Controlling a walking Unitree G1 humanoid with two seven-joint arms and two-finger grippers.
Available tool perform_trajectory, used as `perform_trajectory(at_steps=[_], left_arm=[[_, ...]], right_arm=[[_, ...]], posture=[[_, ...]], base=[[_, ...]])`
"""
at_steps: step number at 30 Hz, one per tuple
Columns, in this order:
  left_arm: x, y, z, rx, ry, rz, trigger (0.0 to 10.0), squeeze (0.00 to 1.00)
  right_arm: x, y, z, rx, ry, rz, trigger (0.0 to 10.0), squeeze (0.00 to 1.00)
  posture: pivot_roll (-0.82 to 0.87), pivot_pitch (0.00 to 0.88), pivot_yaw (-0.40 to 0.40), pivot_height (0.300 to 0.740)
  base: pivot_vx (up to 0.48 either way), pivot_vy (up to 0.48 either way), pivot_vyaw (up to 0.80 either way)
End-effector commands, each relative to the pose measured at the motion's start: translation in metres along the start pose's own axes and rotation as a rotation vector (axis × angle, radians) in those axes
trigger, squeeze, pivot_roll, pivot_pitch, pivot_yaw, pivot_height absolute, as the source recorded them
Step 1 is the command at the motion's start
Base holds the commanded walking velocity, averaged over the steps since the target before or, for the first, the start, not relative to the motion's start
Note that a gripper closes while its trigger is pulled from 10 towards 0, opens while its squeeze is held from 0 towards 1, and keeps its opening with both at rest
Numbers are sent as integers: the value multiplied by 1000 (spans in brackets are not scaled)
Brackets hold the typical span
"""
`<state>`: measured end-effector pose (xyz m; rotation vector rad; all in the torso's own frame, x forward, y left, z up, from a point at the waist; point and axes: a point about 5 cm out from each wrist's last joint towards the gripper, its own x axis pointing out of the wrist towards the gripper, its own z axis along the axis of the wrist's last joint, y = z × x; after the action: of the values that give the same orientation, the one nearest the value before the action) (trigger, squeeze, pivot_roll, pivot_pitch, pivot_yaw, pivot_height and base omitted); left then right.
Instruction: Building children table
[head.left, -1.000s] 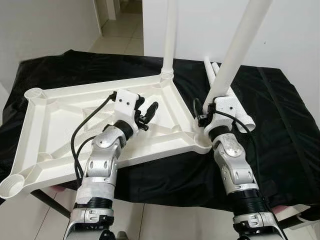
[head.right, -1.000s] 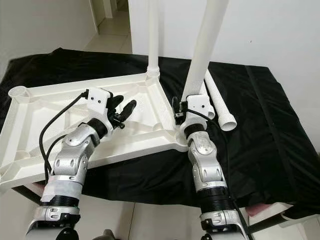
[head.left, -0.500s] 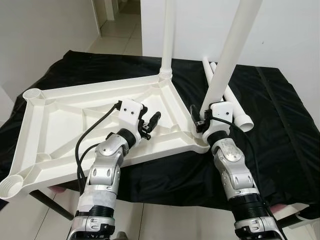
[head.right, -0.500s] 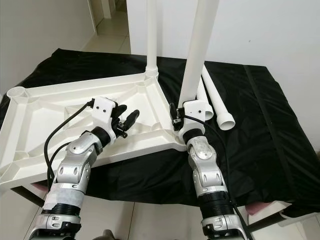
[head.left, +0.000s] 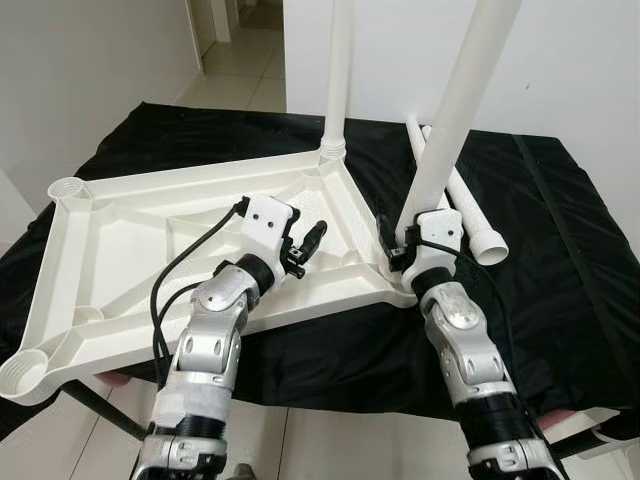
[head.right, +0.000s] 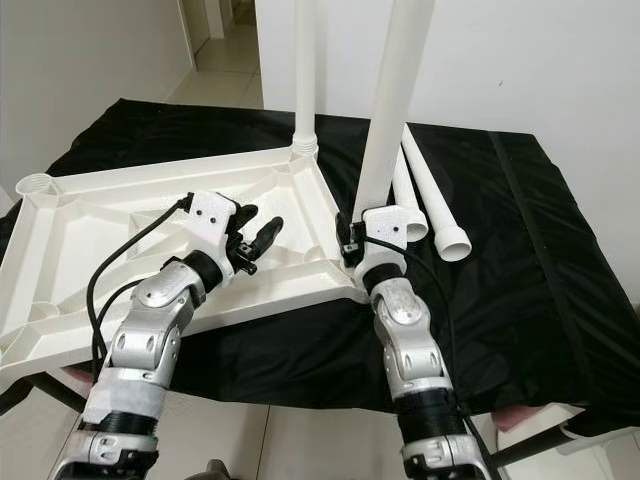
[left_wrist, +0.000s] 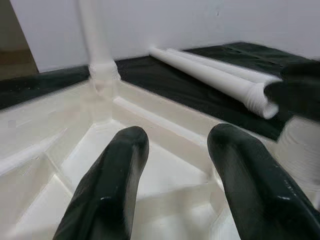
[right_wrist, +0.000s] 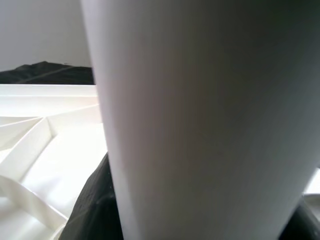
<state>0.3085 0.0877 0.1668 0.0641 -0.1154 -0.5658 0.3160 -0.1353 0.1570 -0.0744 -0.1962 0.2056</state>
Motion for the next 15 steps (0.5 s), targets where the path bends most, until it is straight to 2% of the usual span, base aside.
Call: perform_trajectory(at_steps=[1,4,5,8,15], left_arm=[[-5,-4,-6,-12,32,-6,10000,0],[-11,-11,-11,7,50,-66,10000,0],[-18,-19,-15,52,67,-123,10000,0],[-21,-23,-16,88,71,-153,10000,0],[-22,-32,-10,26,61,-197,10000,0]], right_arm=[[-3,0,-1,-8,5,6,10000,0],[-5,1,-2,-10,10,15,10000,0],[-8,2,-4,-16,18,26,10000,0],[-10,1,-7,-23,28,28,10000,0],[-11,-4,-11,18,53,3,10000,0]], posture=[[86,0,-5,740],[93,3,-12,740],[94,4,-13,740],[95,4,-15,740],[98,9,-21,740]], base=[[0,0,0],[0,0,0],[0,0,0],[0,0,0],[0,0,0]])
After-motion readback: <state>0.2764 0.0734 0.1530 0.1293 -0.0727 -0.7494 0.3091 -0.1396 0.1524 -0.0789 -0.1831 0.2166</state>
